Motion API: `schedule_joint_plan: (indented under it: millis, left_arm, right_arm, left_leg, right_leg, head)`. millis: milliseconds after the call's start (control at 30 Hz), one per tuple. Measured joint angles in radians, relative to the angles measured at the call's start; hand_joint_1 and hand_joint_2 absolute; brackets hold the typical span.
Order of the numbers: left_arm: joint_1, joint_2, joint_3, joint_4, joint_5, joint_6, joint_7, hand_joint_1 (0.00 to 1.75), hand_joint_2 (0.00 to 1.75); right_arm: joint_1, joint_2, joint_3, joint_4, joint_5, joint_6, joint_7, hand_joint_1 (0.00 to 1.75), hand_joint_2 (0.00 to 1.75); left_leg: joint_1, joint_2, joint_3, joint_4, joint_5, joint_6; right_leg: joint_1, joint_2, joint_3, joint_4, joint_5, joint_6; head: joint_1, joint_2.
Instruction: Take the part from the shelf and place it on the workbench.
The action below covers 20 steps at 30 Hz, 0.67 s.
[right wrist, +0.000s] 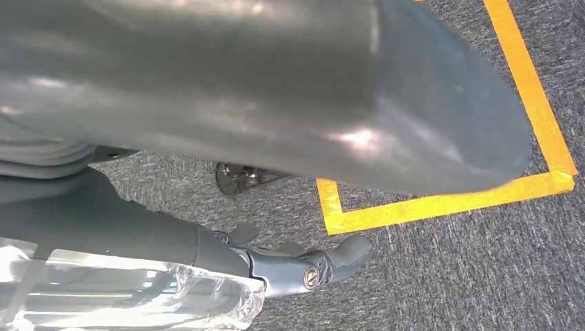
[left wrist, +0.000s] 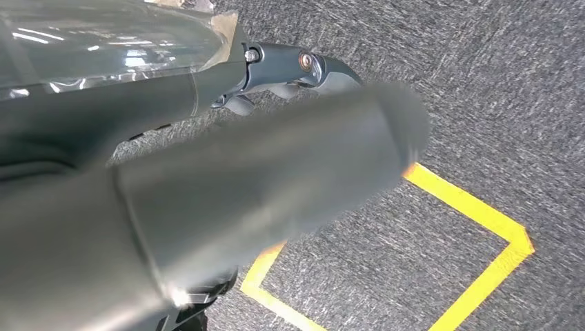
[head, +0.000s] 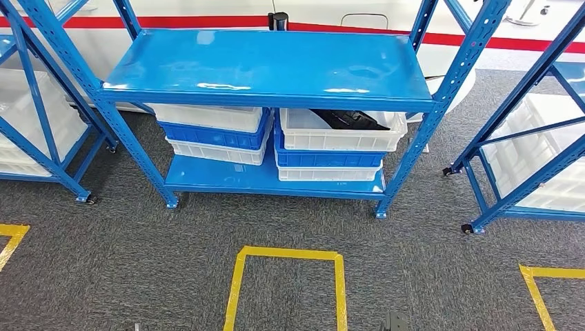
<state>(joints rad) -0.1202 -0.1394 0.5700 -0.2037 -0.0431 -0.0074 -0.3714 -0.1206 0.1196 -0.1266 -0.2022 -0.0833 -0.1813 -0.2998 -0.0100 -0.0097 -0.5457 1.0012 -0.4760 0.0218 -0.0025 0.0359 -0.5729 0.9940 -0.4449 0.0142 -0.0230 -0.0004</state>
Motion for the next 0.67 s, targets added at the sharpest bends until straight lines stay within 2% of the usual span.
schedule_joint_plan:
  millis: [300, 667]
  left_arm:
    - [0.0, 0.0, 0.0, 0.0, 0.0, -0.004, -0.016, 0.0, 1.75]
    - [0.0, -0.001, 0.0, 0.0, -0.009, -0.001, -0.011, 0.0, 1.75]
  right_arm:
    - [0.0, -0.002, 0.0, 0.0, 0.002, 0.001, -0.005, 0.0, 0.0]
    - [0.0, -0.005, 0.004, 0.0, 0.027, -0.014, -0.024, 0.0, 0.0]
  left_leg:
    - [-0.001, 0.0, 0.0, 0.0, -0.001, 0.003]
    - [0.004, 0.0, -0.001, 0.0, 0.0, 0.002]
  right_leg:
    - [-0.006, 0.0, -0.002, 0.0, 0.001, 0.001]
    - [-0.006, 0.0, -0.002, 0.0, 0.001, 0.001]
  head:
    - [0.0, 0.0]
    - [0.0, 0.0]
